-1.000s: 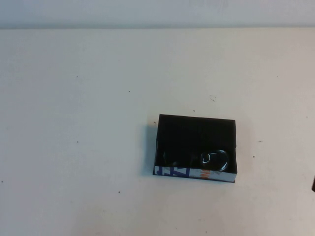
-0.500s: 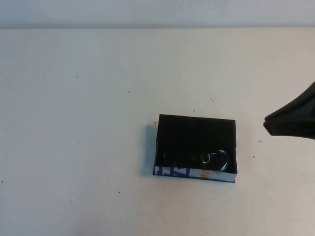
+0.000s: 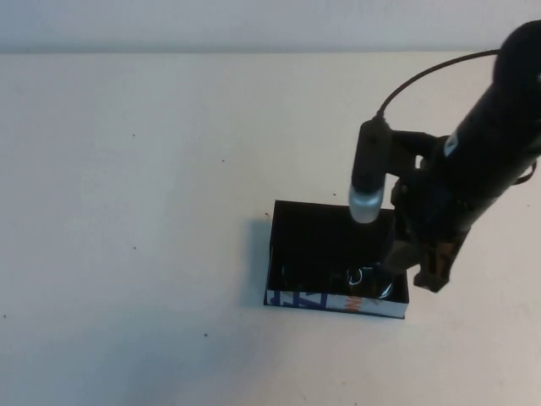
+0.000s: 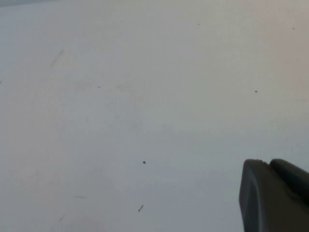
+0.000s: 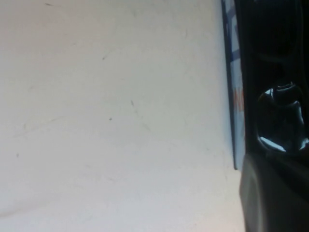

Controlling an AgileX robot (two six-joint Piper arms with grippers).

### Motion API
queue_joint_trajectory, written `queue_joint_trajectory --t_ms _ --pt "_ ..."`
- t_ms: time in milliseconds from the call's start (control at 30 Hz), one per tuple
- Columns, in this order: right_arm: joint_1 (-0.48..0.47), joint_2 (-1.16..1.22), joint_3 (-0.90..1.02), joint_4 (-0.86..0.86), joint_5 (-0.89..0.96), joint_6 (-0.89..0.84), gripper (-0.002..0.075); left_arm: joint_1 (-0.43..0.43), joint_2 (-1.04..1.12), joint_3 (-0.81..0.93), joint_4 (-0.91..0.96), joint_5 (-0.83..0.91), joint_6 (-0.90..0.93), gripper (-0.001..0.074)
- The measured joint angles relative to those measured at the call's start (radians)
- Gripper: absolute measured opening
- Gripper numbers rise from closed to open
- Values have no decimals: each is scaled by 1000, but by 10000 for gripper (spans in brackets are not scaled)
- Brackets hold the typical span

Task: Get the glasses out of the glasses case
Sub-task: Pick up the glasses from the glasses case

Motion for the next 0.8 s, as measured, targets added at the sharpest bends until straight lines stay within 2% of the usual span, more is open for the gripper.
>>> queue_joint_trajectory --t_ms 267,533,600,800 --pt "52 191 -126 -77 -21 69 -18 0 0 0 0 0 0 -4" --pt "77 306 -145 -122 -69 121 4 0 0 0 0 0 0 -4" --pt "77 316 -157 -109 -74 123 40 0 0 0 0 0 0 -4" --pt "79 316 -181 -90 -110 123 249 0 0 0 0 0 0 -4"
